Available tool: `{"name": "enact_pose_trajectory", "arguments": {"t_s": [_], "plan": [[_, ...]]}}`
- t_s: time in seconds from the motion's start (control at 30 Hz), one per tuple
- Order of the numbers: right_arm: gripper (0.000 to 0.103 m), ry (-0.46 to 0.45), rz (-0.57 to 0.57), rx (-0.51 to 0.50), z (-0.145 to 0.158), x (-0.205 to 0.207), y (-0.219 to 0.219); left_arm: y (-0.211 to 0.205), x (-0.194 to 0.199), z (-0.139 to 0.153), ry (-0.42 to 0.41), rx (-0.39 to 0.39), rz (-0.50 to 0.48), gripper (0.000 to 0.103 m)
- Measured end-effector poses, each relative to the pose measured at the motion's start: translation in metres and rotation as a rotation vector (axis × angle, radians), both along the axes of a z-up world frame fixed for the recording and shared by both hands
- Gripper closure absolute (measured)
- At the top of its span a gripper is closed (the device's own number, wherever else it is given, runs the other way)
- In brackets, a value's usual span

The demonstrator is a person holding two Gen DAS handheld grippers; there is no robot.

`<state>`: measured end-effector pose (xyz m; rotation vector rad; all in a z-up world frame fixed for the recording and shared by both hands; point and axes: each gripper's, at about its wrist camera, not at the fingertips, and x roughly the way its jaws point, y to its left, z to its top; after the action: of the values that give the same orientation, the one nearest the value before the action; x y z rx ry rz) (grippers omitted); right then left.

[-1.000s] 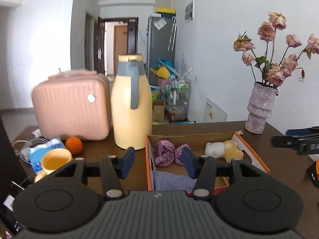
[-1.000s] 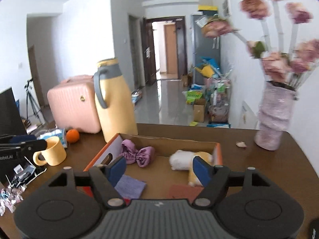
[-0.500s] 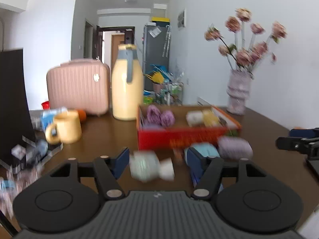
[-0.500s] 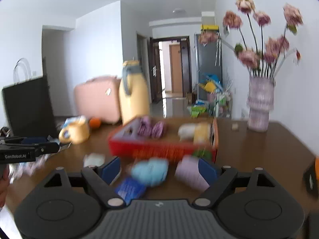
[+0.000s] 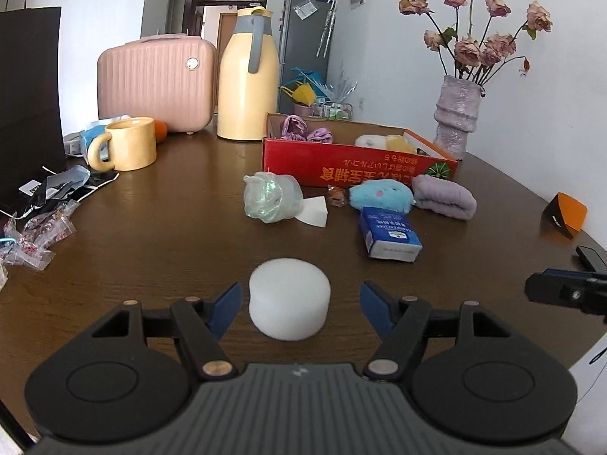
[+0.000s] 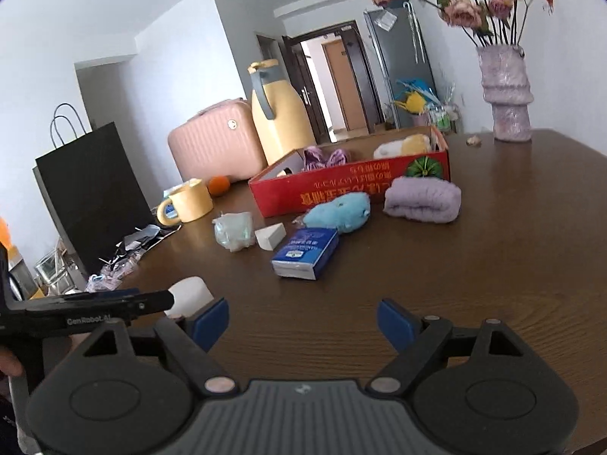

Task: Organize soft objects
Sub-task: 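Move the right gripper back toward the lavender towel roll, then grasp the lavender towel roll with the right gripper, then lower the lavender towel roll into the box and open the right gripper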

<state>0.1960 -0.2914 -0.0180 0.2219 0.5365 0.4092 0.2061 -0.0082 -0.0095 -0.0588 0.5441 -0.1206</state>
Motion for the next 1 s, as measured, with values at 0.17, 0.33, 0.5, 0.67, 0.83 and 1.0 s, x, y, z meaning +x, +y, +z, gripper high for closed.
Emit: {"name": "enact_pose_trajectory", "arguments": {"t_s": [0.17,0.33,0.5,0.67,0.83,1.0], "plan": [[0.019,0.012,-0.078,-0.027,-0.007,0.018,-0.001,-0.023,0.022,0.008,-0.011,-0.008,-0.038,0.032],[0.020,0.011,-0.168,-0.027,-0.002,0.056,-0.030,-0.074,0.064,0.023,-0.067,-0.015,-0.161,0.032],[0.028,0.027,-0.234,0.019,0.004,0.119,-0.067,-0.127,0.145,0.032,-0.043,-0.032,-0.192,0.033],[0.045,0.093,-0.281,0.088,-0.006,0.194,-0.085,-0.165,0.232,0.017,0.093,-0.051,-0.200,0.056],[0.059,0.180,-0.283,0.187,-0.030,0.242,-0.087,-0.171,0.279,-0.006,0.250,-0.107,-0.233,0.072],[0.070,0.185,-0.292,0.218,-0.045,0.248,-0.086,-0.169,0.281,-0.017,0.277,-0.125,-0.256,0.082]]}}
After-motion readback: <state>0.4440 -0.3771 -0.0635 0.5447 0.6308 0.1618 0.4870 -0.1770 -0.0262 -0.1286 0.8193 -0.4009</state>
